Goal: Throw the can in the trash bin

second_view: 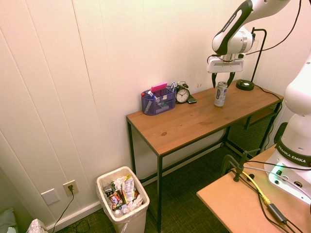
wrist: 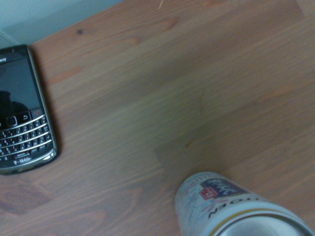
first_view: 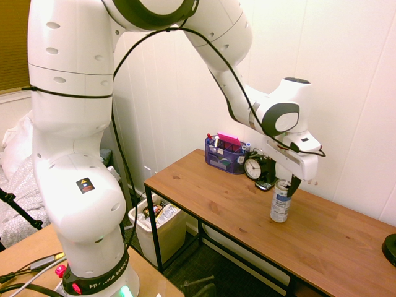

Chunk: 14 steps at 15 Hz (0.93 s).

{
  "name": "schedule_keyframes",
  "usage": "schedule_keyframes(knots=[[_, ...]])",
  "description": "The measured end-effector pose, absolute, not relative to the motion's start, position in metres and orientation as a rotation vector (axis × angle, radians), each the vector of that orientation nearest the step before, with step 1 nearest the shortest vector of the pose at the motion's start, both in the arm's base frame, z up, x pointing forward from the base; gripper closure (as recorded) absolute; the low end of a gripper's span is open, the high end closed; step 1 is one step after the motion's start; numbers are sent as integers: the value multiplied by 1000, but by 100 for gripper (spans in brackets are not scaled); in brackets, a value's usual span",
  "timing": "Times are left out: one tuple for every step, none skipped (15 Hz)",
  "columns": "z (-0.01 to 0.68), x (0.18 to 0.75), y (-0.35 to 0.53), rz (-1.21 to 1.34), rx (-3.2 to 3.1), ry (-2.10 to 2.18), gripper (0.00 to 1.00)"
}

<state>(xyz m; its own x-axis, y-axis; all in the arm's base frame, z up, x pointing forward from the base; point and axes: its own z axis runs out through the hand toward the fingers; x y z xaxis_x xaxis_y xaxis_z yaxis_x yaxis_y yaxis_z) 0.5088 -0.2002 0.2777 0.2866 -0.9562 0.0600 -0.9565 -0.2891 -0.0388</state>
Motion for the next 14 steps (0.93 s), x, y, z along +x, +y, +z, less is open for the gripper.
schedule_keyframes(knots=[[278,510,-198,107,2519,-1871,100],[279,511,-196,99,2519,-1878,100],[279,511,-197,93,2518,-1880,100],[279,510,-198,92,2514,-1883,100],[279,510,-200,92,2510,-1888,100],[279,509,-201,93,2508,-1891,100],[279,509,-202,93,2507,-1893,100],[279,509,-202,92,2507,-1895,100],[280,509,-201,96,2509,-1894,100],[283,507,-199,106,2517,-1890,100],[290,504,-194,123,2530,-1880,100],[302,499,-187,147,2550,-1867,100],[319,495,-175,180,2578,-1840,100],[339,491,-159,215,2604,-1802,100]])
